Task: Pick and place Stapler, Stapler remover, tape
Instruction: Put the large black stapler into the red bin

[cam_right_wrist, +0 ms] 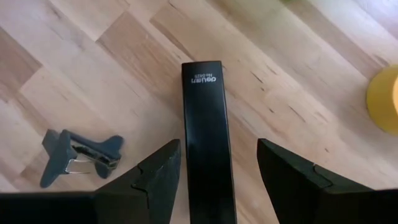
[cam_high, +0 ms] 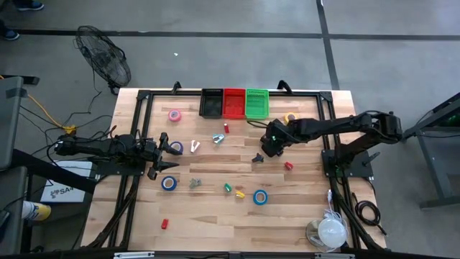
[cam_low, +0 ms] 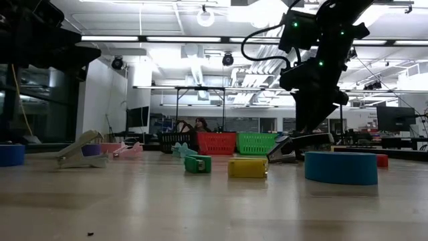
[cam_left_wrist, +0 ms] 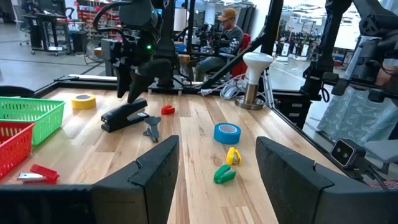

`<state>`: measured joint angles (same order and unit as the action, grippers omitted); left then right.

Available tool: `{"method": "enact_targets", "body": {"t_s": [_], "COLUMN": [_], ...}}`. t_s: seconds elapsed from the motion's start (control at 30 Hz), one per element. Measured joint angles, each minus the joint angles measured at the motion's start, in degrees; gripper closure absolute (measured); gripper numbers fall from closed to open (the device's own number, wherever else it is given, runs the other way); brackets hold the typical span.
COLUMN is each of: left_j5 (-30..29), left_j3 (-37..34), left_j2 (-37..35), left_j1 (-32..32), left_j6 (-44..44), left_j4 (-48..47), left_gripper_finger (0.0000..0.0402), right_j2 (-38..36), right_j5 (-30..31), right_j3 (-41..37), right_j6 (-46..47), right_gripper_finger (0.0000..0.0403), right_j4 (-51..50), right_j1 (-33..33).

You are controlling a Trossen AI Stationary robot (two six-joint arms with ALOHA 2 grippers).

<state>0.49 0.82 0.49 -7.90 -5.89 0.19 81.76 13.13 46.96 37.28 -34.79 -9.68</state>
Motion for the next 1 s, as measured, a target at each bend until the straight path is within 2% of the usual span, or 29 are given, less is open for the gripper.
{"method": "enact_targets", "body": {"t_s": [0.53,0.87,1.0], "left_j5": [0.0,0.0,0.0], "left_j3": [0.0,0.0,0.0], "left_j2": [0.0,0.0,0.0], "left_j1": [0.0,0.0,0.0], "left_j6": [0.0,0.0,0.0], "left_j4": [0.0,0.0,0.0], "left_gripper_finger": [0.0191,0.0191,0.0191], "right_j2": [0.4,7.8,10.0], "right_j5": [3.8,2.8,0.2], "right_j3": [0.0,0.0,0.0], "right_j6": [2.7,3.2,3.2], "right_gripper_finger": [0.0199,0.0199,0.0199], "right_j4": [-2.0,-1.9,-1.8], "right_j1": [4.9,5.6,5.6]}}
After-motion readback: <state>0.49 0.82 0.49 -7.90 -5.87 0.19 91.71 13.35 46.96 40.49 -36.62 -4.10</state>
